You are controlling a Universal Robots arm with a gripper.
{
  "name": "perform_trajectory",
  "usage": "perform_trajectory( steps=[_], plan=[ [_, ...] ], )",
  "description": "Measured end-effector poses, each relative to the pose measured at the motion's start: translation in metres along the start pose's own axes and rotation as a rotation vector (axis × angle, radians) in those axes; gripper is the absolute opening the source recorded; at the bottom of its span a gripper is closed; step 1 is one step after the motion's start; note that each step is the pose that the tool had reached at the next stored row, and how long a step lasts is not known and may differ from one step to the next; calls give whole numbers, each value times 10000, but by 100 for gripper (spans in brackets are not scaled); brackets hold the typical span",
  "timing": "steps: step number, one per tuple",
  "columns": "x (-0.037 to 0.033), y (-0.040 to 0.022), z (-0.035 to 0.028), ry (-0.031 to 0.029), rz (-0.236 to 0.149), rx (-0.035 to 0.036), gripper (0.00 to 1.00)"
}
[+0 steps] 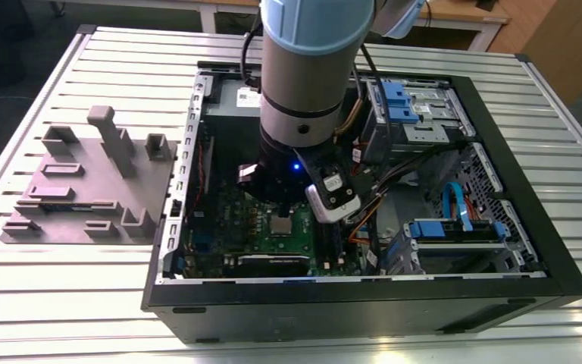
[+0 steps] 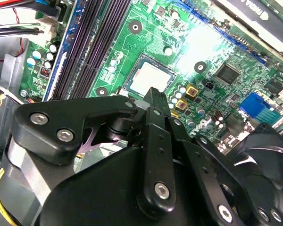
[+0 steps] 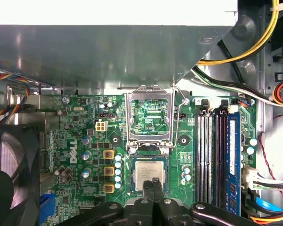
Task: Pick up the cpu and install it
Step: 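Close the cpu cover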
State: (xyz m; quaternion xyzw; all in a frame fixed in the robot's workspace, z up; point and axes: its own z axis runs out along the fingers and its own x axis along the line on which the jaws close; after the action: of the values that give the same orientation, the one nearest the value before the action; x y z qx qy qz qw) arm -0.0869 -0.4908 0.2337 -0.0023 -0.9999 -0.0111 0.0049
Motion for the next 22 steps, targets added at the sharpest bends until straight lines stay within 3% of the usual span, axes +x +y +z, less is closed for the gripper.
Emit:
perform_trajectory(
  steps=[4, 12, 22],
  plan=[
    [0, 0, 0, 3, -136, 2, 10],
    [2, 0, 0, 30, -1368, 14, 10],
    [-68, 10, 2, 35, -1391, 25, 10]
  ],
)
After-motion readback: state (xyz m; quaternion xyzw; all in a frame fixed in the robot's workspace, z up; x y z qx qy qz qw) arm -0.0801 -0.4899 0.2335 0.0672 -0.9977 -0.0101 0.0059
